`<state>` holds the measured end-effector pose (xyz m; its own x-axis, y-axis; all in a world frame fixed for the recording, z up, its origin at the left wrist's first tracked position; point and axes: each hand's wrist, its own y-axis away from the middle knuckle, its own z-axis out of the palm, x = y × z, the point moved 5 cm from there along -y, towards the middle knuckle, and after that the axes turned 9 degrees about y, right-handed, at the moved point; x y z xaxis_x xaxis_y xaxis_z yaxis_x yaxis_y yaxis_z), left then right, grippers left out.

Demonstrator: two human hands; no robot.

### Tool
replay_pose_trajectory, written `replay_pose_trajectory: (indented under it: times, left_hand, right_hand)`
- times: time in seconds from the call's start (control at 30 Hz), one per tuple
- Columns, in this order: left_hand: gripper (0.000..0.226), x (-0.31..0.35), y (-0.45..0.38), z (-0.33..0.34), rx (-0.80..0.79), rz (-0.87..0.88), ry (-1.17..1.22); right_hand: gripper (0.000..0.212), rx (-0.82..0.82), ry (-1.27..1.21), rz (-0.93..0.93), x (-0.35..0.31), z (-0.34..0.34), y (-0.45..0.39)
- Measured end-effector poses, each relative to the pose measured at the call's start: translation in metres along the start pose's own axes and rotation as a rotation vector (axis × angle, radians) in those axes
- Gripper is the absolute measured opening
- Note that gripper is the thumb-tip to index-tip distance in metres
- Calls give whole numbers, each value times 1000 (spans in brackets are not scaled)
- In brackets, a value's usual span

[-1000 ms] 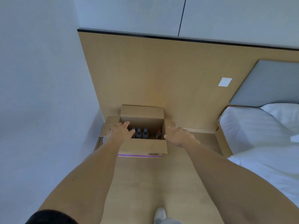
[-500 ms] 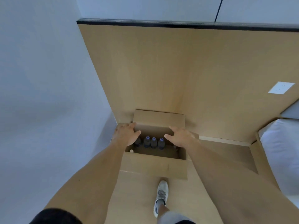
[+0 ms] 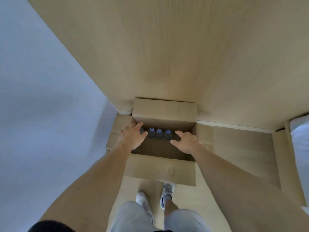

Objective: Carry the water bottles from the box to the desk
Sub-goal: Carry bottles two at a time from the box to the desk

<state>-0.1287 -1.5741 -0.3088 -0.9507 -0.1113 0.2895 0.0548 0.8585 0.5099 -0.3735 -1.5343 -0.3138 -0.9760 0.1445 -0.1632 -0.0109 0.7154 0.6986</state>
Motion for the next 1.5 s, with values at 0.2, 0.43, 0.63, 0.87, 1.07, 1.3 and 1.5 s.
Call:
replay_pose_trajectory:
  times: [0.2,0.43,0.63,0.87,1.07,1.3,1.5]
  left_hand:
    - [64,3,-43,57,-84,-5,56]
    - [67,-5,-91,127,-224,5,57]
    - [69,-27,-146,189,-290,-22,102]
    - [71,-61,-227,269,-290,-65,163]
    - [76,-83,-288,336,-248,-140,306]
    - [78,-87,-337,371,-111,-175,496]
    - [75,-84,-357,388,-26,-144,603]
  right_hand:
    - [71,-86,-40,89,28,44,-38]
    - [72,-153,-88,143,36,89,-95]
    - [76,-185,-140,164,45,137,-164]
    - [79,-112,-234,232,58,200,-263]
    - [78,-53,-320,250,61,247,-340]
    - [88,37,-336,228,71,272,-402]
    - [94,163,-377,134,66,275,-440]
